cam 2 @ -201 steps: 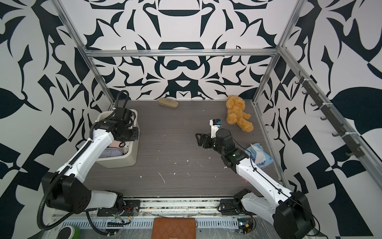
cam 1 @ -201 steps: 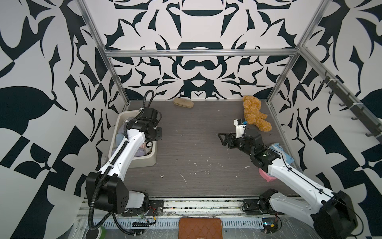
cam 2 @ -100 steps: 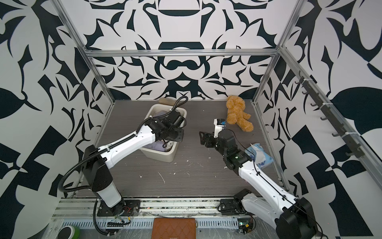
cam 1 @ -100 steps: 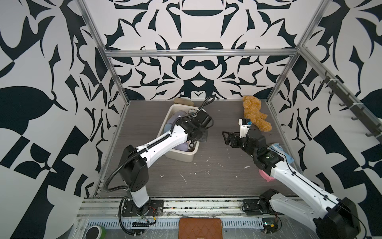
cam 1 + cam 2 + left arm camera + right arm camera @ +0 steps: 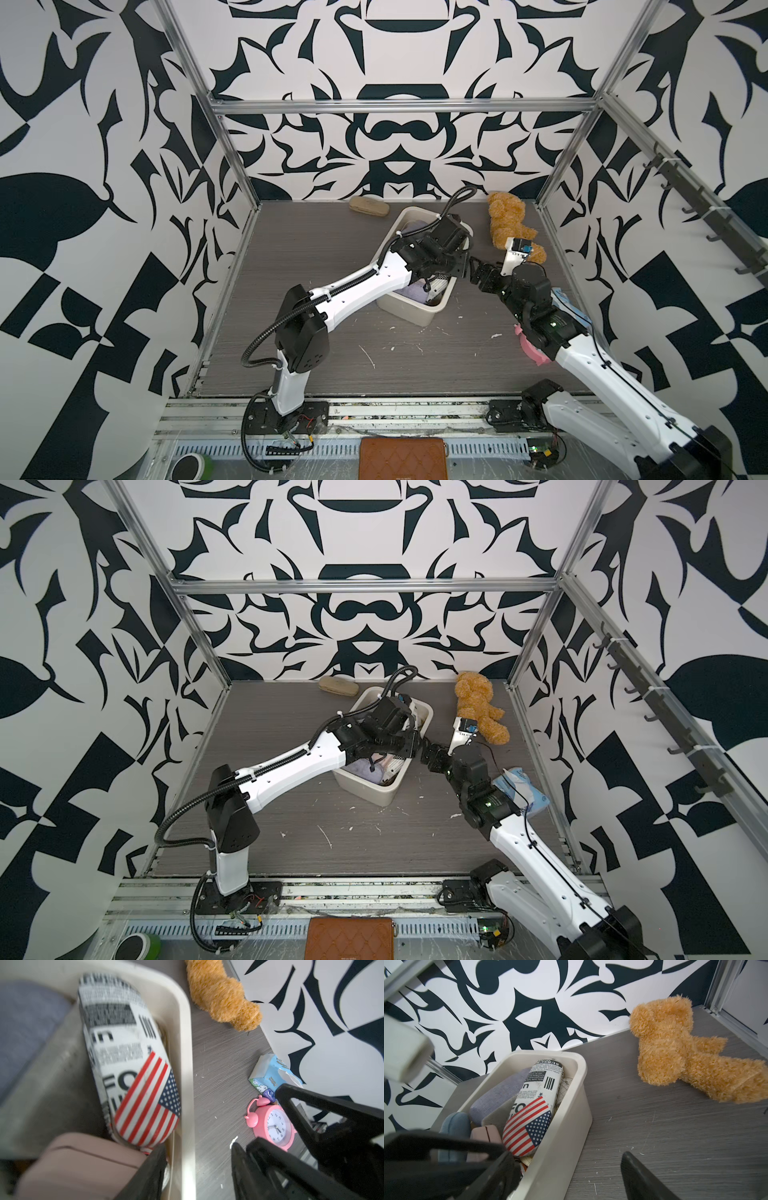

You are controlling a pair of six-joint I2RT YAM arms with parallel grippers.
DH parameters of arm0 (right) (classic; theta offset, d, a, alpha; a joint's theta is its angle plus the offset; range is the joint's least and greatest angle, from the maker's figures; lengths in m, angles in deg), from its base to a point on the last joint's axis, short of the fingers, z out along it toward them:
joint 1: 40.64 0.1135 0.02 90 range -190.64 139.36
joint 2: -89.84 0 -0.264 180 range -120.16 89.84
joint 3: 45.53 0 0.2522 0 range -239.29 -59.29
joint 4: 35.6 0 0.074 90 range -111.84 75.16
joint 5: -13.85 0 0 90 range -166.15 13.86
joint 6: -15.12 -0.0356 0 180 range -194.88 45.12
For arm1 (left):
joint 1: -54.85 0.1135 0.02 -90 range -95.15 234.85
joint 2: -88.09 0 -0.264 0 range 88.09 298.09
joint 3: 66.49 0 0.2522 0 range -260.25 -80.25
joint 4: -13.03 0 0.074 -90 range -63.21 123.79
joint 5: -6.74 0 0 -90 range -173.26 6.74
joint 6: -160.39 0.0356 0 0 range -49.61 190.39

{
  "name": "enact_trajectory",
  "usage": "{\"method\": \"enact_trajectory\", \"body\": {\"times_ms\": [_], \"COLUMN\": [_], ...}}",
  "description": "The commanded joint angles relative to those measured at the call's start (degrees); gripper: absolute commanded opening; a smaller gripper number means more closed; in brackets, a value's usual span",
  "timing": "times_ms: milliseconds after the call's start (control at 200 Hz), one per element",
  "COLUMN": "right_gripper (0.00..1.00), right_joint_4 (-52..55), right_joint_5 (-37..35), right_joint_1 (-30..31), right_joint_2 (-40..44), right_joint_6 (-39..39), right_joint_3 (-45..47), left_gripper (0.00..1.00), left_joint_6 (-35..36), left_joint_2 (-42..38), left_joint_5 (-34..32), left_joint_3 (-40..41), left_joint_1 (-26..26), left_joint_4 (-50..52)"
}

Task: Put the glasses cases into the storage boxes
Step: Move the storage box to the center of the board.

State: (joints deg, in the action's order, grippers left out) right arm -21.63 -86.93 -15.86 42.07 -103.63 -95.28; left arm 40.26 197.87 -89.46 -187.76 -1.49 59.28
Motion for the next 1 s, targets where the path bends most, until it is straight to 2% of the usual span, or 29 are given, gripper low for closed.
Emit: {"method": "enact_trajectory", "body": {"times_ms": [0, 95, 175, 320, 385, 445, 500, 575, 615, 835, 995], "right_gripper": [0.84, 0.83, 0.82, 0.81, 0.82, 0.81, 0.81, 0.81, 0.82, 0.81, 0.81], "right_joint_4": [-3.36, -2.28, -2.14, 1.46, 4.25, 6.83, 8.36, 9.81, 10.52, 12.34, 12.78], "right_joint_5": [3.25, 4.11, 5.61, 4.49, 3.54, 2.52, 1.81, 0.96, 0.62, 0.24, -1.7], "right_joint_1": [0.98, 1.06, 1.06, 1.0, 1.02, 1.04, 1.05, 1.0, 1.05, 0.98, 1.06], "right_joint_2": [1.78, -2.19, -4.52, -5.58, -5.69, -5.83, -5.93, -6.27, -6.67, -7.34, -7.51], "right_joint_6": [0.55, 0.88, 0.52, 0.9, 1.85, 2.41, 2.81, 2.81, 2.78, 2.72, 2.65], "right_joint_3": [2.02, 0.51, -0.43, -3.5, -5.3, -7.07, -8.23, -9.37, -10.02, -12.58, -13.6], "left_gripper": [0.65, 0.66, 0.66, 0.66, 0.64, 0.64, 0.63, 0.61, 0.6, 0.58, 0.59], "left_joint_6": [6.3, 7.35, 5.54, 1.23, 0.45, 0.25, 0.07, 1.0, 1.13, -0.61, -0.88], "left_joint_2": [-9.11, -16.51, -23.07, -33.2, -36.12, -36.3, -36.3, -33.96, -33.26, -30.27, -23.67], "left_joint_5": [3.89, 1.39, -1.82, 0.55, 1.9, 5.85, 10.88, 21.37, 23.83, 26.54, 24.74], "left_joint_3": [-2.9, 2.53, 10.44, 28.21, 35.26, 40.77, 44.32, 46.22, 47.39, 49.95, 44.97], "left_joint_1": [0.48, 4.51, 11.16, 26.72, 30.85, 32.92, 33.22, 32.87, 31.9, 23.39, 16.28], "left_joint_4": [-2.24, -0.24, 2.28, 3.34, 1.85, -0.87, -3.77, -6.15, -7.78, -15.35, -17.55]}}
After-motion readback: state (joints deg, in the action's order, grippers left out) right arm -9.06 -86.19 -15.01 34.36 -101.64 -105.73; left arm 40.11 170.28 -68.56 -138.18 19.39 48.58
